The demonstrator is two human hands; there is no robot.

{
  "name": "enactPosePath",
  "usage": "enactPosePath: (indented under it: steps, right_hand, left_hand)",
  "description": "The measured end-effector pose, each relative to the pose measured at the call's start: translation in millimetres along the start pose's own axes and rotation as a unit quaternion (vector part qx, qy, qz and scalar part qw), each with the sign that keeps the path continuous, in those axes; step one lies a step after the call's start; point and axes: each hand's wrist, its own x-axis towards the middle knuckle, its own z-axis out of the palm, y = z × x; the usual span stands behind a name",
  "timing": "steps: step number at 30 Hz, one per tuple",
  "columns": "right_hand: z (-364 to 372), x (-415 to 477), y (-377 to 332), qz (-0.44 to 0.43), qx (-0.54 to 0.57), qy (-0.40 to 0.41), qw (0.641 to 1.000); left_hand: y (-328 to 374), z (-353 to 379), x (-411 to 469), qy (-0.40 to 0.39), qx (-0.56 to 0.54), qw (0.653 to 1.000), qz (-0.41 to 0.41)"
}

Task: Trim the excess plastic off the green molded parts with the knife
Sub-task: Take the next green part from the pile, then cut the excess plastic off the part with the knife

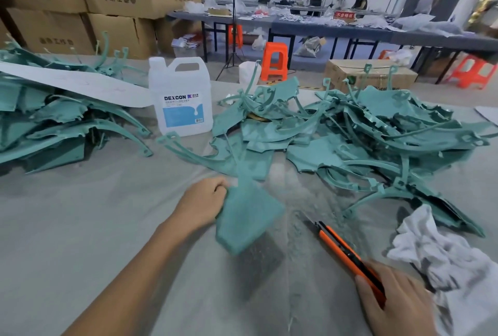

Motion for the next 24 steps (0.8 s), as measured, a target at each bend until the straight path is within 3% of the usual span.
enactPosePath:
  steps: [2, 6, 9, 11, 14, 17, 21, 24]
  right_hand:
    - [0, -3, -1, -0.001, -0.007, 0.017, 1.000]
    - [0, -10, -4, 0.041, -0.006, 0.047, 0.998]
    - [-3, -14, -8, 0.056, -0.012, 0.038, 0.998]
    - [-4, -16, -10, 0.079, -0.011, 0.028, 0.996]
    - [-5, -17, -9, 0.085, 0.013, 0.037, 0.996]
    - [-6, -17, -5, 0.100, 0.049, 0.045, 0.993]
    - [-8, -13, 3, 0.118, 0.109, 0.047, 0.986]
    - [-8, -15, 4, 0.167, 0.183, 0.049, 0.967]
  left_hand:
    - [-8, -2, -19, -0.034, 0.034, 0.998, 0.044]
    - [1, 9, -53, 0.036, 0.150, 0.986, 0.063]
    - [6, 28, -74, -0.123, 0.170, 0.977, 0.037]
    - [4, 36, -81, -0.163, 0.208, 0.964, 0.029]
    - [8, 35, -84, -0.105, 0.219, 0.969, 0.039]
    - [18, 27, -90, -0.010, 0.232, 0.967, 0.107]
    - [20, 13, -106, 0.206, 0.086, 0.947, 0.230]
    - [22, 15, -123, 0.214, -0.016, 0.958, 0.192]
